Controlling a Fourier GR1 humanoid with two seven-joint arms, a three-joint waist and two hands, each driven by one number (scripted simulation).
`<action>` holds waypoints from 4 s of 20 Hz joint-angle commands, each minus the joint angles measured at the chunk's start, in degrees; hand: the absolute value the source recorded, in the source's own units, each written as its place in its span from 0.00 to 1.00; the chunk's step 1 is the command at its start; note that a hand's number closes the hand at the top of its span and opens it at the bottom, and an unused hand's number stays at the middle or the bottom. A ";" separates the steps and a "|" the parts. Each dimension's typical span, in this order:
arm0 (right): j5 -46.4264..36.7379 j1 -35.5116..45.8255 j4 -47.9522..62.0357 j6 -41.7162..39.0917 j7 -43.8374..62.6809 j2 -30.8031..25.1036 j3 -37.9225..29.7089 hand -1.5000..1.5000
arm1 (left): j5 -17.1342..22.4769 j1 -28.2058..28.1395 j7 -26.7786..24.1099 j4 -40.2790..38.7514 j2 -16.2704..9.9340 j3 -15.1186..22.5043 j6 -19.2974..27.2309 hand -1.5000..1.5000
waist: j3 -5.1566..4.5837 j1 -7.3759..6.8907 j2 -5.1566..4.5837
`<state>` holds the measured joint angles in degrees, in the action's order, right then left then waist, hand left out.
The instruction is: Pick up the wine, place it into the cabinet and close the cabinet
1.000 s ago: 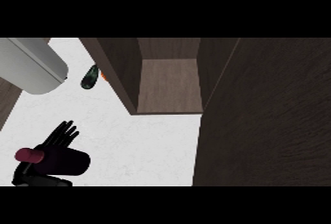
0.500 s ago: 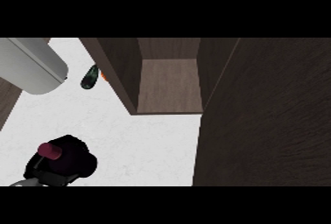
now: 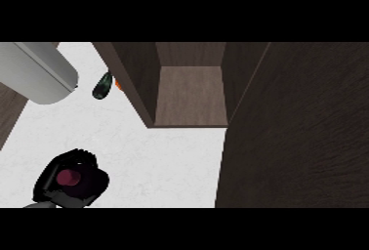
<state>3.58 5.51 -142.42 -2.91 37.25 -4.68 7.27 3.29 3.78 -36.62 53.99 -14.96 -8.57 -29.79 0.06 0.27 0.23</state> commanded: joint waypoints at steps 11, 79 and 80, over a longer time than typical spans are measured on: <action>5.50 -5.02 -7.80 -1.92 1.74 0.10 -2.51 0.00 | 1.58 -3.29 -4.26 14.52 7.96 -3.51 16.05 1.00 | -0.02 -0.18 -0.02; 1.42 -1.12 -5.88 -1.77 4.02 2.62 -0.10 0.00 | 14.72 27.08 25.29 24.60 14.96 38.40 69.47 1.00 | -0.08 0.22 -0.16; 6.46 -2.47 -5.36 -3.92 1.70 0.77 -5.43 0.00 | 16.52 29.71 23.26 20.20 14.96 37.01 68.62 1.00 | -0.05 0.53 -0.25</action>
<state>5.51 5.00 -142.38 -6.53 37.97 -3.45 4.07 18.53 31.64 -11.13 78.19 -0.01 27.72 37.53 -0.01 0.77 -0.01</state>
